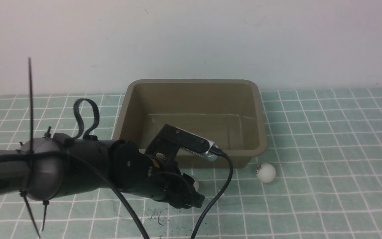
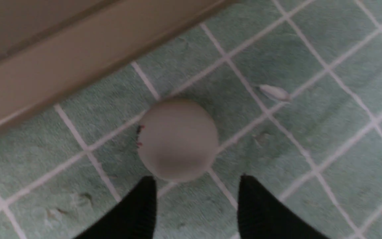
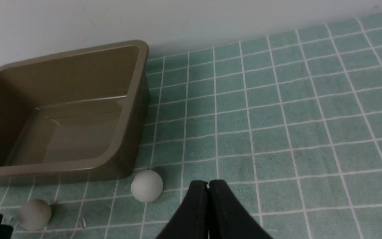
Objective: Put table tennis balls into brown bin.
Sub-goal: 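Reach for and grasp a ping pong ball on the table beside the basket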
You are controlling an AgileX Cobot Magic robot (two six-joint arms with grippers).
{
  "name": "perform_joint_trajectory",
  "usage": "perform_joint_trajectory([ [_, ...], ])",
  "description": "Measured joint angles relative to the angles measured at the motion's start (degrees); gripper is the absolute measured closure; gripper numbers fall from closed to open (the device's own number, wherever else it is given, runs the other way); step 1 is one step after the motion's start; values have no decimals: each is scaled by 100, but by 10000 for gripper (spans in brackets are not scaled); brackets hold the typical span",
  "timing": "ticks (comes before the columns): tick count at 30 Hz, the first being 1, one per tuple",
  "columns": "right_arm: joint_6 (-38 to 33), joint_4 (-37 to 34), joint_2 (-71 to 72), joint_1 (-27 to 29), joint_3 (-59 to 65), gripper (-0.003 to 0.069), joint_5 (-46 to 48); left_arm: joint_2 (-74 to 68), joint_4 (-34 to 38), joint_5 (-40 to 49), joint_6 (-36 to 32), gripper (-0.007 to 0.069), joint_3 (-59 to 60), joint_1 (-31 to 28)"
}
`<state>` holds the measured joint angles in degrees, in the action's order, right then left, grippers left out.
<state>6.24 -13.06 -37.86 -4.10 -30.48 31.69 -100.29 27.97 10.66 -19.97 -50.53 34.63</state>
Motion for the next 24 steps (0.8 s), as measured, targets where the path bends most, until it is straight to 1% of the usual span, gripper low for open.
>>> perform_joint_trajectory([
  [3, -208, -218, -38, 0, 0, 669, -70, -279, 27, -263, 26, 130, -78, 0],
  [5, -242, -261, -38, 0, 0, 669, -141, -399, 33, -374, 38, 87, -140, 0],
  [7, -250, -274, -42, 0, 0, 669, -242, -549, 38, -474, 40, 60, -229, 0],
  [8, -250, -278, -50, 0, -3, 669, -253, -601, 38, -503, 40, 59, -252, 6],
  [10, -250, -321, -100, 0, -16, 669, -258, -672, 38, -516, 40, 64, -311, 6],
  [11, -250, -343, -190, 0, -38, 669, -230, -761, 39, -516, 40, 96, -356, 6],
  [12, -256, -342, -325, 0, -72, 669, -145, -813, 45, -496, 40, 149, -377, 6],
  [13, -283, -342, -397, 0, -111, 669, -96, -827, 38, -488, 40, 186, -389, 6],
  [14, -348, -342, -535, 0, -184, 669, 41, -832, 39, -428, 40, 263, -406, 6],
  [15, -431, -342, -695, 0, -261, 669, 164, -819, 34, -307, 40, 288, -410, 0],
  [16, -480, -342, -762, 0, -306, 669, 260, -809, 34, -253, 40, 285, -413, 0],
  [17, -777, -355, -1111, 0, -554, 669, 582, -679, 29, 159, 40, 272, -424, 0],
  [19, -902, -375, -1327, 0, -716, 667, 729, -555, 16, 442, 40, 272, -418, 0],
  [20, -1200, -496, -1757, 0, -993, 664, 996, -226, 15, 851, 40, 272, -401, 0],
  [22, -1525, -705, -2154, -33, -1199, 659, 1137, 182, 10, 1062, 40, 272, -400, 0],
  [24, -1923, -892, -2649, -182, -1388, 652, 1127, 750, -1, 1177, 70, 272, -400, -21],
])
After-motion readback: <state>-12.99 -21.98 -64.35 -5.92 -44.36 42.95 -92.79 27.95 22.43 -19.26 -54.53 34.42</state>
